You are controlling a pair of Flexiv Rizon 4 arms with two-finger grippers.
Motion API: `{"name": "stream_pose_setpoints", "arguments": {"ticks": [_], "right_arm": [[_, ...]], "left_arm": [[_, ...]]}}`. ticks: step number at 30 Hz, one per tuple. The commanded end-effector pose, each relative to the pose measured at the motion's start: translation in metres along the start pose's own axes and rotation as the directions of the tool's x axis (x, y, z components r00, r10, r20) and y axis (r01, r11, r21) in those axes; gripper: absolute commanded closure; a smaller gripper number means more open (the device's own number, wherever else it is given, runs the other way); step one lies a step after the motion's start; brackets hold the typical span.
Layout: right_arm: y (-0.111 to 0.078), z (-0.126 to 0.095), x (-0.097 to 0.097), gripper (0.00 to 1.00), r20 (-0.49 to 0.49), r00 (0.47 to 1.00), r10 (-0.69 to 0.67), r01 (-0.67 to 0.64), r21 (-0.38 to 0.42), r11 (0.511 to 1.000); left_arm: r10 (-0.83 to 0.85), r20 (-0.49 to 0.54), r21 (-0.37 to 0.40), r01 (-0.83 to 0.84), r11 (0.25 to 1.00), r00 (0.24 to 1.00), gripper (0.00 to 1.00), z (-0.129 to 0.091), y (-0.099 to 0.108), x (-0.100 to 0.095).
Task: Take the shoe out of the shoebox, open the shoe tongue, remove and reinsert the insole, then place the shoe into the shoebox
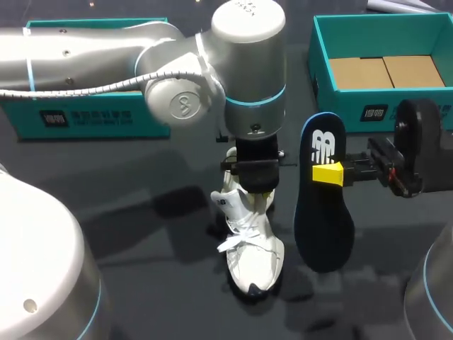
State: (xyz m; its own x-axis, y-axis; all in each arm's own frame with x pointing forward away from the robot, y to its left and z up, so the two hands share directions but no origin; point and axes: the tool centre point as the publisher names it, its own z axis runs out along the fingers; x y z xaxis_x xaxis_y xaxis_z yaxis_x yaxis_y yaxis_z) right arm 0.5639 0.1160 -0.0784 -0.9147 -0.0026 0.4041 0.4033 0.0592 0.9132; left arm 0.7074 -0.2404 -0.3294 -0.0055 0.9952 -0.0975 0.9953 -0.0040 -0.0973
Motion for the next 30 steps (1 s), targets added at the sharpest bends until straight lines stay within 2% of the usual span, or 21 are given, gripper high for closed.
{"name": "stream_pose_setpoints", "arguments": {"ticks": [1,19,30], "right_arm": [[-0.002,-0.001,0.006,1.00,0.012,1.000,0.000,0.000,-0.002,1.000],[-0.002,-0.001,0.006,1.00,0.012,1.000,0.000,0.000,-0.002,1.000],[-0.002,-0.001,0.006,1.00,0.012,1.000,0.000,0.000,-0.002,1.000]], "left_arm": [[0.006,0.002,0.013,-0.006,1.000,1.000,1.00,0.004,0.002,0.001],[0.024,-0.040,0.056,-0.022,0.998,0.999,1.00,0.024,0.001,-0.001],[-0.010,-0.097,0.019,0.012,1.000,0.995,1.00,0.040,0.002,-0.008]]}}
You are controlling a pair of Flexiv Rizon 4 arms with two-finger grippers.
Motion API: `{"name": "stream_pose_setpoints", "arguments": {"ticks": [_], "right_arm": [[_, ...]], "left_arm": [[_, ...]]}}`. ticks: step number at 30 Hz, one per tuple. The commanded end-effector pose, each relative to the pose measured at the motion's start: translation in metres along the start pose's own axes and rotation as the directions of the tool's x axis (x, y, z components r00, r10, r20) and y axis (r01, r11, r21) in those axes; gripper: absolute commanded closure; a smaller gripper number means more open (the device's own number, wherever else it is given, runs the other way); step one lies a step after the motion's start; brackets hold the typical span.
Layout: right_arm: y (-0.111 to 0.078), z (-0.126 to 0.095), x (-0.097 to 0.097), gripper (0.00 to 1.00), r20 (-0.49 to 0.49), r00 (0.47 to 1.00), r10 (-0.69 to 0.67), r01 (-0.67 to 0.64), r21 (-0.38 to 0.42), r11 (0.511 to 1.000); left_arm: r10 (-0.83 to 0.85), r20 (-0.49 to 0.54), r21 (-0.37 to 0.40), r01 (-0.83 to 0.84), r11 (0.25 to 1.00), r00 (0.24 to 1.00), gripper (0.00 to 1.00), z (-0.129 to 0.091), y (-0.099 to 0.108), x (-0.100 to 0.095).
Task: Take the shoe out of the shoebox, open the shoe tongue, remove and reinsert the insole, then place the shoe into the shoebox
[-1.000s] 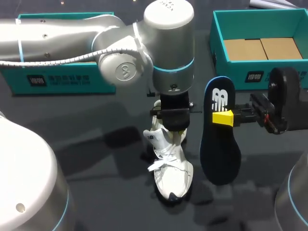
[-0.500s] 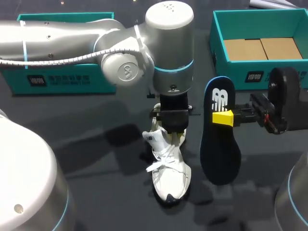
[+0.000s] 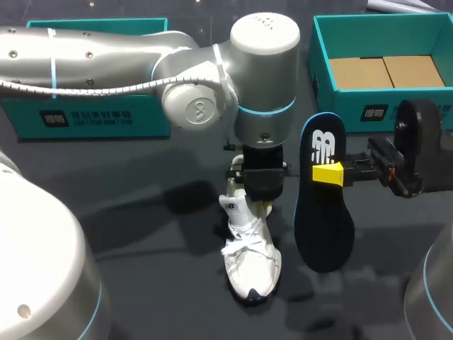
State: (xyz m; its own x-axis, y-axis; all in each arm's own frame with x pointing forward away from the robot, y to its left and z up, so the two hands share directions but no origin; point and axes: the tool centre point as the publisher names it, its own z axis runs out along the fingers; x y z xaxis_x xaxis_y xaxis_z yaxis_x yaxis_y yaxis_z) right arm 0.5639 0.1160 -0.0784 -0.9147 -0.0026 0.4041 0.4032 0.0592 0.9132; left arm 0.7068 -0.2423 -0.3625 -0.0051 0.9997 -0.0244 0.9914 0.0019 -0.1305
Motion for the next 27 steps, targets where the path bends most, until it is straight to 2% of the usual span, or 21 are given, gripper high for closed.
{"name": "stream_pose_setpoints", "arguments": {"ticks": [1,8,9,10,11,15,16,17,18,19,21,27], "right_arm": [[-0.002,-0.001,0.006,1.00,0.012,1.000,0.000,0.000,-0.002,1.000],[-0.002,-0.001,0.006,1.00,0.012,1.000,0.000,0.000,-0.002,1.000],[-0.002,-0.001,0.006,1.00,0.012,1.000,0.000,0.000,-0.002,1.000],[-0.002,-0.001,0.006,1.00,0.012,1.000,0.000,0.000,-0.002,1.000],[-0.002,-0.001,0.006,1.00,0.012,1.000,0.000,0.000,-0.002,1.000],[-0.002,-0.001,0.006,1.00,0.012,1.000,0.000,0.000,-0.002,1.000],[-0.002,-0.001,0.006,1.00,0.012,1.000,0.000,0.000,-0.002,1.000],[-0.002,-0.001,0.006,1.00,0.012,1.000,0.000,0.000,-0.002,1.000],[-0.002,-0.001,0.006,1.00,0.012,1.000,0.000,0.000,-0.002,1.000],[-0.002,-0.001,0.006,1.00,0.012,1.000,0.000,0.000,-0.002,1.000],[-0.002,-0.001,0.006,1.00,0.012,1.000,0.000,0.000,-0.002,1.000],[-0.002,-0.001,0.006,1.00,0.012,1.000,0.000,0.000,-0.002,1.000]], "left_arm": [[-0.004,-0.025,-0.015,0.004,1.000,1.000,1.00,0.007,0.000,-0.011],[-0.010,-0.051,-0.026,0.009,1.000,0.999,1.00,0.014,0.002,-0.018],[-0.013,-0.053,-0.025,0.011,1.000,0.999,0.89,0.014,0.003,-0.018],[-0.019,-0.055,-0.025,0.017,1.000,0.998,0.69,0.015,0.003,-0.019],[-0.031,-0.057,-0.028,0.029,0.999,0.998,0.61,0.015,0.004,-0.020],[-0.055,-0.045,-0.026,0.054,0.998,0.997,0.56,0.014,0.005,-0.020],[-0.067,-0.036,-0.030,0.066,0.997,0.997,0.52,0.012,0.006,-0.020],[-0.080,-0.026,-0.029,0.079,0.996,0.996,0.37,0.010,0.006,-0.020],[-0.099,-0.016,-0.035,0.098,0.995,0.995,0.15,0.008,0.007,-0.020],[-0.124,0.000,-0.045,0.123,0.991,0.992,0.05,0.004,0.007,-0.020],[-0.161,0.048,-0.032,0.163,0.986,0.986,0.00,-0.006,0.009,-0.020],[-0.194,0.260,-0.036,0.210,0.977,0.946,0.00,-0.056,0.010,-0.012]]}}
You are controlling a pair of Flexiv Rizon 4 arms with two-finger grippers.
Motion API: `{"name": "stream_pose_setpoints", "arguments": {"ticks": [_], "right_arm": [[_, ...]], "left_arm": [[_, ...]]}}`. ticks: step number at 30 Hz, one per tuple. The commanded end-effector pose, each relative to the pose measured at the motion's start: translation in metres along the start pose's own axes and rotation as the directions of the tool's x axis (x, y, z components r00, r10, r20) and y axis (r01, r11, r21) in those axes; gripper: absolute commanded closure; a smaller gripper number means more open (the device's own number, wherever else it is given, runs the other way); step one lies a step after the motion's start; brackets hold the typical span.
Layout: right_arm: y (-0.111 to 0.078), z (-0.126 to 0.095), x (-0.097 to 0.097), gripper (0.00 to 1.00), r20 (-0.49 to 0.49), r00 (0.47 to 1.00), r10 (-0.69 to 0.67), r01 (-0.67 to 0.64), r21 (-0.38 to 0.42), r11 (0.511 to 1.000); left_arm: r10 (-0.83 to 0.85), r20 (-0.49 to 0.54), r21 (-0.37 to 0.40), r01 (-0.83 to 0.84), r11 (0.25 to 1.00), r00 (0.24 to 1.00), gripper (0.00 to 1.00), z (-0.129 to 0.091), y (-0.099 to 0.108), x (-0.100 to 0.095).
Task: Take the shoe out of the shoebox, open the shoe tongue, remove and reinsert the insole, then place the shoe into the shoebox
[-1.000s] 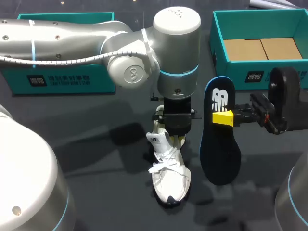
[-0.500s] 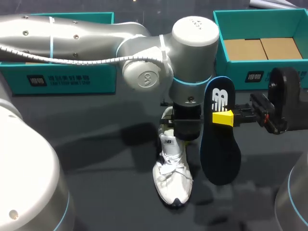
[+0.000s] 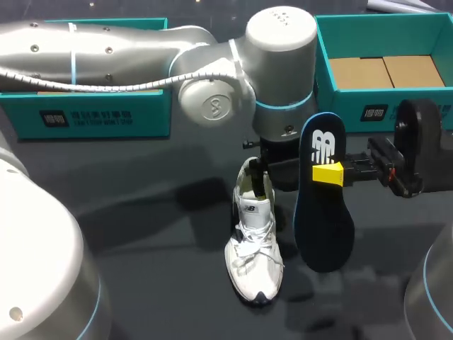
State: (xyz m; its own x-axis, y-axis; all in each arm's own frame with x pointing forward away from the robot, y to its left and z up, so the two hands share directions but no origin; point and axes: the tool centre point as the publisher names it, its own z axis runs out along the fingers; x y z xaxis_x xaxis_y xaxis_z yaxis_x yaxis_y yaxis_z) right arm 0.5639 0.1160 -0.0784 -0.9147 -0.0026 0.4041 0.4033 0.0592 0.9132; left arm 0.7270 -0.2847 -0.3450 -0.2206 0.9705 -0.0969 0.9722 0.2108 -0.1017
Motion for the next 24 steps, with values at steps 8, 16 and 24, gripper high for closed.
{"name": "stream_pose_setpoints", "arguments": {"ticks": [8,16,24], "right_arm": [[-0.002,-0.001,0.006,1.00,0.012,1.000,0.000,0.000,-0.002,1.000],[-0.002,-0.001,0.006,1.00,0.012,1.000,0.000,0.000,-0.002,1.000],[-0.002,-0.001,0.006,1.00,0.012,1.000,0.000,0.000,-0.002,1.000]], "left_arm": [[-0.024,0.451,0.043,0.005,0.999,0.892,0.00,-0.092,0.009,0.029],[-0.024,0.451,0.043,0.005,0.999,0.892,0.00,-0.092,0.009,0.029],[-0.003,0.593,-0.011,0.012,1.000,0.806,0.00,-0.088,0.015,0.024]]}}
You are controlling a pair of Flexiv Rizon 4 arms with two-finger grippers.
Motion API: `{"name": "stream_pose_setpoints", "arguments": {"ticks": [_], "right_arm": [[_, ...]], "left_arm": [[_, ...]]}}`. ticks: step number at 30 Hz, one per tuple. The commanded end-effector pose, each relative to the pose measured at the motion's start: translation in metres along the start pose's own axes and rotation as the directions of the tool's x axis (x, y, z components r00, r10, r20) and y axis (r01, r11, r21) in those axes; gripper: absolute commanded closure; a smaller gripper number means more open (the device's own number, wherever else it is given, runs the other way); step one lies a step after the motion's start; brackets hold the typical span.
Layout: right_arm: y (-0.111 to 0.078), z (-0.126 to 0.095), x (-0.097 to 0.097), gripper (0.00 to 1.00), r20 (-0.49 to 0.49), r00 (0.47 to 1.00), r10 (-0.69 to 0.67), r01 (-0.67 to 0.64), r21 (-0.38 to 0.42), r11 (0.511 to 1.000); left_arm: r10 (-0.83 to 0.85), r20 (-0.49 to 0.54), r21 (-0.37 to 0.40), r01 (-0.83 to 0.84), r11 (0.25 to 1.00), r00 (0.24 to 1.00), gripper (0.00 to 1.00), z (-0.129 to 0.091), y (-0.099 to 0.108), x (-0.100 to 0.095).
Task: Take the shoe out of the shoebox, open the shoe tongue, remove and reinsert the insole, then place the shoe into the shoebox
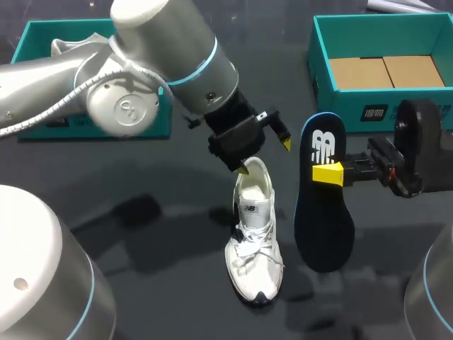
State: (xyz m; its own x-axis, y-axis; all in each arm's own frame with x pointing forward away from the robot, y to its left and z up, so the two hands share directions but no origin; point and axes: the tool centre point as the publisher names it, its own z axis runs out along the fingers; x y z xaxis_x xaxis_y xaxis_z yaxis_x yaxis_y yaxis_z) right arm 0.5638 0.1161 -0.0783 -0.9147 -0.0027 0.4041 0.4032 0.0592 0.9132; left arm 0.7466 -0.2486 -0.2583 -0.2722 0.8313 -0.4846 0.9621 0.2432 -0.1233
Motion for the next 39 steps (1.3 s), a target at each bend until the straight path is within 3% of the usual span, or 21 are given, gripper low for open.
{"name": "stream_pose_setpoints", "arguments": {"ticks": [1,6,18,20,27,31,39], "right_arm": [[-0.002,-0.001,0.006,1.00,0.012,1.000,0.000,0.000,-0.002,1.000],[-0.002,-0.001,0.006,1.00,0.012,1.000,0.000,0.000,-0.002,1.000],[-0.002,-0.001,0.006,1.00,0.012,1.000,0.000,0.000,-0.002,1.000],[-0.002,-0.001,0.006,1.00,0.012,1.000,0.000,0.000,-0.002,1.000],[-0.002,-0.001,0.006,1.00,0.012,1.000,0.000,0.000,-0.002,1.000],[-0.002,-0.001,0.006,1.00,0.012,1.000,0.000,0.000,-0.002,1.000],[0.012,-0.006,-0.039,1.00,-0.025,0.980,0.198,-0.198,-0.013,0.980]], "left_arm": [[0.045,0.250,-0.021,-0.041,0.999,0.967,0.00,0.000,-0.003,0.000],[0.142,0.419,-0.030,-0.143,0.989,0.897,0.00,-0.024,-0.001,-0.021],[0.152,0.429,-0.022,-0.158,0.987,0.891,0.00,-0.027,0.000,-0.023],[0.142,0.479,0.001,-0.163,0.987,0.866,0.00,-0.028,0.001,-0.025],[0.198,0.581,-0.077,-0.189,0.979,0.789,0.00,-0.044,-0.006,-0.036],[0.207,0.613,-0.083,-0.198,0.977,0.763,0.00,-0.050,-0.006,-0.037],[0.217,0.661,-0.114,-0.190,0.975,0.718,0.00,-0.064,-0.007,-0.040]]}}
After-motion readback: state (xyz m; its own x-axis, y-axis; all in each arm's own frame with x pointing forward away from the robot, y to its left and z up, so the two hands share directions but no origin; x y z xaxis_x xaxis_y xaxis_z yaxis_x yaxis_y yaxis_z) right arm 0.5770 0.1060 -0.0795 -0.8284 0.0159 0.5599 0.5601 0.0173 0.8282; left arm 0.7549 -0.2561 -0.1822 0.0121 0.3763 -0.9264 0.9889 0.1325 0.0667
